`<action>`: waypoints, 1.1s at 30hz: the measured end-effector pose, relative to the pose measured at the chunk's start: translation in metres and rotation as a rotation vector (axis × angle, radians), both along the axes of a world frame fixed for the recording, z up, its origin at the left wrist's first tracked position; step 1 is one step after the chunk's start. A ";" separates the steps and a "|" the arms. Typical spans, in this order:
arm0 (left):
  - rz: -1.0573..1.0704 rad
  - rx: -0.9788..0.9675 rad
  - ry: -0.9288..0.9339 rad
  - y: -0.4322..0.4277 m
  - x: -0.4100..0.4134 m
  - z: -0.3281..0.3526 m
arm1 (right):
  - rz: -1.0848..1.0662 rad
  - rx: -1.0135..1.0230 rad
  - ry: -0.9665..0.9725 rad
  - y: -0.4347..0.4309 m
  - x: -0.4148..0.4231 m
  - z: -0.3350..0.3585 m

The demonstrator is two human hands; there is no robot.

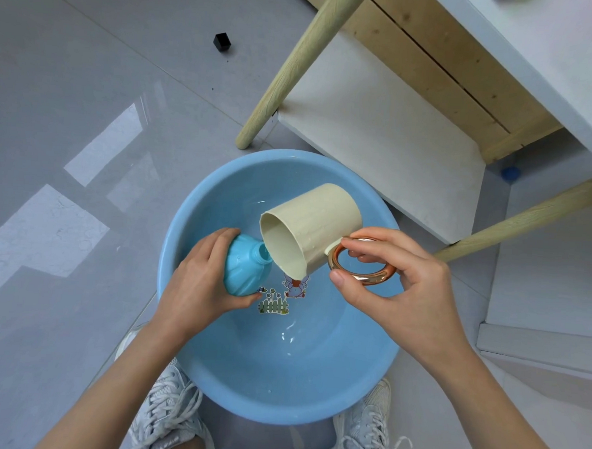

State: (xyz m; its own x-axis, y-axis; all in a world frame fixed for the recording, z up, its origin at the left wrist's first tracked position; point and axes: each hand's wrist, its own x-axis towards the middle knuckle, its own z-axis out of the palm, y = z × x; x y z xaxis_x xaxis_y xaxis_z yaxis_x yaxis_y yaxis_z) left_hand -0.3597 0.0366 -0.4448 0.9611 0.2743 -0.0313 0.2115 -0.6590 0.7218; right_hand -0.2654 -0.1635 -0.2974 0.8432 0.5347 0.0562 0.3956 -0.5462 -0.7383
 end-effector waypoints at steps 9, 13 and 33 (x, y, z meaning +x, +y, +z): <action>-0.004 0.005 0.002 0.000 0.000 -0.001 | 0.026 -0.008 -0.056 0.001 -0.001 0.000; -0.002 0.008 0.000 0.000 0.000 -0.001 | 0.039 -0.025 -0.083 0.002 -0.002 0.002; -0.004 0.019 -0.002 0.000 0.000 -0.001 | 0.088 -0.073 -0.159 0.005 -0.004 0.006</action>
State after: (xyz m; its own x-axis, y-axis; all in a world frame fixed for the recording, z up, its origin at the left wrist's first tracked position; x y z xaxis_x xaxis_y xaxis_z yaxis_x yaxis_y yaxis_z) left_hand -0.3598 0.0365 -0.4453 0.9624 0.2706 -0.0237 0.2069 -0.6738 0.7093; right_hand -0.2694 -0.1585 -0.2919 0.7764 0.6137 0.1433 0.5527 -0.5537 -0.6228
